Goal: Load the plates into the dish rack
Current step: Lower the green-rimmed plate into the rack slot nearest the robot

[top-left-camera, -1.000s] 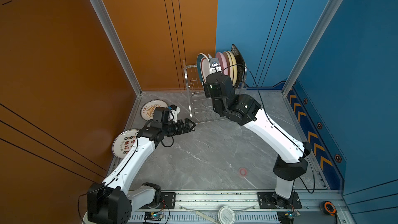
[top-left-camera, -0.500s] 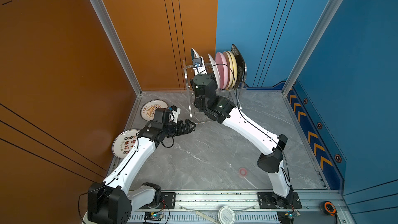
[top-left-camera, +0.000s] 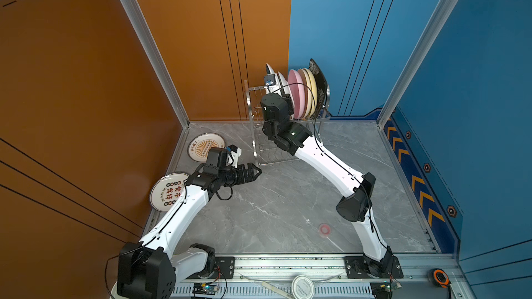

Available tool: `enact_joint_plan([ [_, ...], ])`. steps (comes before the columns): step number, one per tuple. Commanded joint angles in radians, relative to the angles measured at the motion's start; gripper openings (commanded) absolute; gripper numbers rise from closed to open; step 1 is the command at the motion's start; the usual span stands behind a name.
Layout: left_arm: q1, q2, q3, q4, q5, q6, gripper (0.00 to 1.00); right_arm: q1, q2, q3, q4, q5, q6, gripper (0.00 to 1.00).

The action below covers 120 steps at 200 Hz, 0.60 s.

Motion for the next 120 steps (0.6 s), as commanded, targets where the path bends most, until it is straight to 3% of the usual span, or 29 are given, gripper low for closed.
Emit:
enact_joint_plan([
  [1, 0.005, -0.02, -0.016, 0.021, 0.023, -0.005, 0.98, -0.016, -0.022, 0.041, 0.018, 0.015, 0.03, 0.0],
  [63, 0.015, -0.013, -0.016, 0.03, 0.033, -0.006, 0.98, -0.05, -0.03, 0.042, -0.044, 0.012, 0.08, 0.0],
  [120, 0.021, -0.014, -0.022, 0.033, 0.036, -0.01, 0.98, -0.091, -0.036, 0.041, -0.165, -0.046, 0.209, 0.0],
])
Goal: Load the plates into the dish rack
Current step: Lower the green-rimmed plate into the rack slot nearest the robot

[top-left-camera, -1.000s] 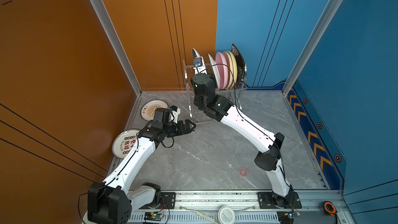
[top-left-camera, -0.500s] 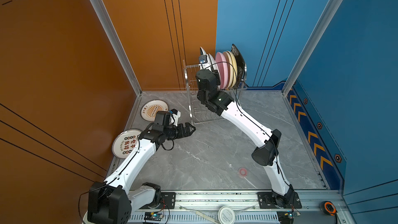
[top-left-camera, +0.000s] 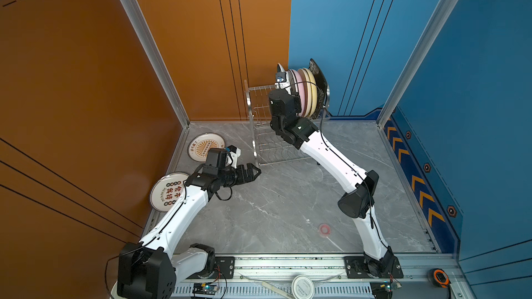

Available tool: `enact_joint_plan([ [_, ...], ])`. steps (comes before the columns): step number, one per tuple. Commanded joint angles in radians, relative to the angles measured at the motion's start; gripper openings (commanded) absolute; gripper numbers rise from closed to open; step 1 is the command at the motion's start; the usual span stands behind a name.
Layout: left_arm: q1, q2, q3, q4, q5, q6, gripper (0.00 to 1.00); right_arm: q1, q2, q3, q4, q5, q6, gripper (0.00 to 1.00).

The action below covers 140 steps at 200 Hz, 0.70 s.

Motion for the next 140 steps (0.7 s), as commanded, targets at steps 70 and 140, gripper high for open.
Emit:
enact_joint_plan([
  [70, 0.012, -0.014, -0.02, 0.03, 0.035, -0.01, 0.98, -0.036, -0.023, 0.037, -0.121, -0.096, 0.166, 0.0],
  [140, 0.015, -0.001, -0.011, 0.029, 0.04, -0.01, 0.98, -0.053, -0.028, 0.038, -0.164, -0.141, 0.217, 0.07],
])
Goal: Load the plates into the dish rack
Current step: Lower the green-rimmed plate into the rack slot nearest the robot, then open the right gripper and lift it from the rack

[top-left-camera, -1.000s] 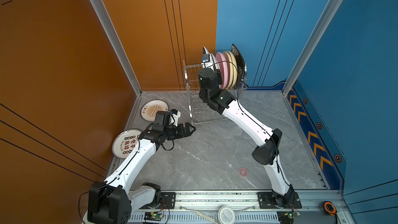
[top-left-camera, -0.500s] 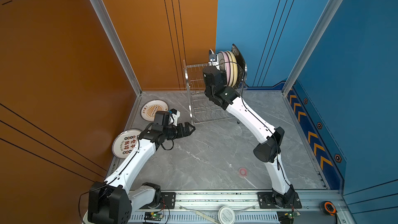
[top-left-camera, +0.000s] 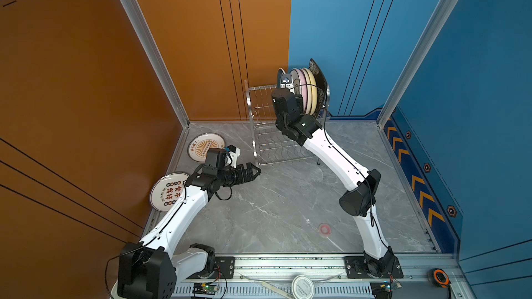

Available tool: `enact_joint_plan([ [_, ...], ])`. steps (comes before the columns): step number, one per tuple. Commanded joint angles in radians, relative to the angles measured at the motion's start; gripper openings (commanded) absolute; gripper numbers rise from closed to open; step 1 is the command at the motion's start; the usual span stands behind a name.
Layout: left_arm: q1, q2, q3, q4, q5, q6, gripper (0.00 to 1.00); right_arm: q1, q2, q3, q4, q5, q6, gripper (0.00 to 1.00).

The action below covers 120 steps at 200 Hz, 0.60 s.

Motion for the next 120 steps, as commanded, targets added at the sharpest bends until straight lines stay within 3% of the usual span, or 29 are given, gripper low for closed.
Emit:
enact_joint_plan([
  [1, 0.008, -0.001, -0.002, 0.009, 0.022, -0.002, 0.98, -0.017, -0.028, 0.031, -0.033, -0.036, 0.047, 0.07],
  [28, 0.006, -0.002, -0.002, 0.007, 0.023, -0.003, 0.98, -0.02, -0.029, 0.031, -0.048, -0.05, 0.052, 0.08],
  [120, 0.006, -0.014, -0.007, 0.006, 0.016, -0.011, 0.98, -0.004, -0.042, 0.032, -0.06, -0.04, 0.019, 0.35],
])
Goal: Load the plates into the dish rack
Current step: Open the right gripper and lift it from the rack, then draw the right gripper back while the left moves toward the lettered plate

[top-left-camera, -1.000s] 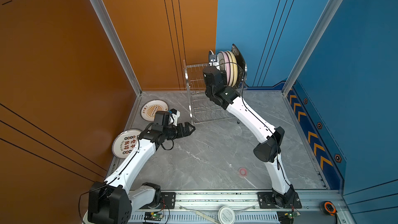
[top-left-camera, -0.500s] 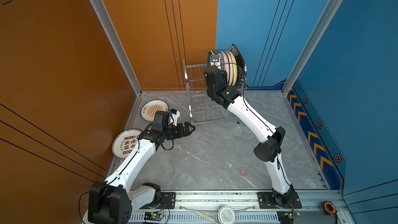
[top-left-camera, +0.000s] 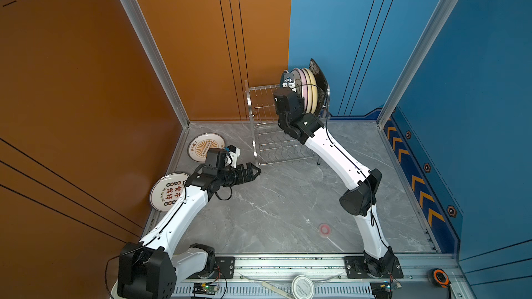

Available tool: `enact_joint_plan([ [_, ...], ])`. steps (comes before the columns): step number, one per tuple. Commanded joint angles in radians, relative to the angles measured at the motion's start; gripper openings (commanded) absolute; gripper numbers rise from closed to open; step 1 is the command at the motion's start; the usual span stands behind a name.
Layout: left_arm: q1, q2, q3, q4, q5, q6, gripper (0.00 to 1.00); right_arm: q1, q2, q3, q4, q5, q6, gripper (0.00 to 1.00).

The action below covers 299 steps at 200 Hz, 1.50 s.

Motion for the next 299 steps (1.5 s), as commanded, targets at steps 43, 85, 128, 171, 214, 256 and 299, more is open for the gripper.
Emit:
enact_joint_plan([
  [43, 0.006, -0.018, -0.008, 0.006, 0.013, -0.007, 0.98, 0.034, -0.062, 0.022, -0.025, 0.027, -0.051, 0.43],
  [85, 0.008, -0.024, -0.009, 0.006, 0.003, -0.01, 0.98, 0.054, -0.09, 0.018, -0.047, 0.039, -0.059, 0.52],
  [128, 0.016, -0.03, -0.008, 0.006, -0.004, -0.014, 0.98, 0.069, -0.111, 0.015, -0.087, 0.023, -0.041, 0.61],
  [171, 0.035, -0.032, -0.003, 0.006, -0.006, -0.02, 0.98, 0.085, -0.177, 0.008, -0.176, -0.019, 0.021, 0.64],
  [214, 0.081, -0.033, -0.005, -0.012, -0.041, -0.033, 0.98, 0.104, -0.299, -0.137, -0.221, -0.076, 0.111, 0.68],
  [256, 0.186, -0.024, 0.047, -0.14, -0.163, 0.016, 0.98, 0.104, -0.456, -0.338, -0.264, -0.166, 0.224, 0.69],
  [299, 0.328, 0.032, 0.129, -0.235, -0.309, 0.065, 0.99, 0.092, -0.58, -0.521, -0.296, -0.271, 0.327, 0.7],
])
